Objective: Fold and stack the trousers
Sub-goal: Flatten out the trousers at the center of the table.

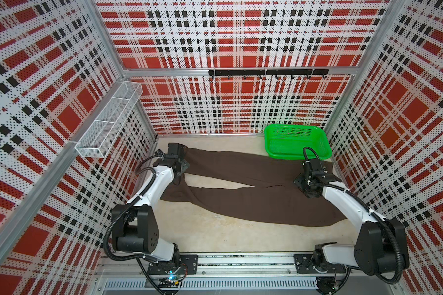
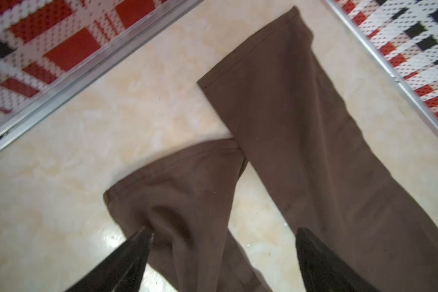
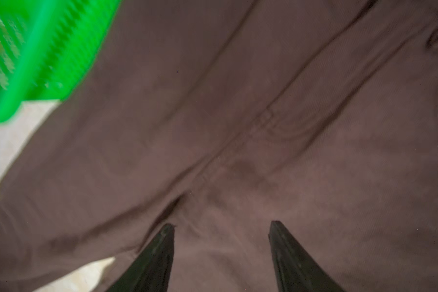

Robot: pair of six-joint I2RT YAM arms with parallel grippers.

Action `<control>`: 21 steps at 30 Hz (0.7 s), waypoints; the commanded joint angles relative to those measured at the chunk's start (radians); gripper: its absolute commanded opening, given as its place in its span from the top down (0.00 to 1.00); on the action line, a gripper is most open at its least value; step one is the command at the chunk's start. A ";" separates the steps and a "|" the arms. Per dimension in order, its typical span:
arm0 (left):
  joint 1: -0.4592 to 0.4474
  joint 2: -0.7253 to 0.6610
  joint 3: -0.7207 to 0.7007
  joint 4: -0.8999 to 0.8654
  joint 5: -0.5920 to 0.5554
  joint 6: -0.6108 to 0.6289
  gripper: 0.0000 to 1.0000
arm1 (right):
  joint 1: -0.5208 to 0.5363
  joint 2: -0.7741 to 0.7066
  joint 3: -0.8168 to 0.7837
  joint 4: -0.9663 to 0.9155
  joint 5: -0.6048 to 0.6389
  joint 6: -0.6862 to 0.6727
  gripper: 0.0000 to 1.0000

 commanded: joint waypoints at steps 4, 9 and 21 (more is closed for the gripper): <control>-0.029 0.029 -0.002 -0.229 -0.117 -0.331 0.04 | 0.038 -0.046 -0.064 0.039 -0.011 0.051 0.37; -0.006 0.148 -0.012 -0.299 -0.001 -0.437 0.09 | 0.039 -0.055 -0.078 0.044 -0.014 0.039 0.37; 0.042 0.057 -0.258 -0.136 0.110 -0.625 0.28 | 0.027 -0.111 -0.112 0.043 -0.027 0.006 0.38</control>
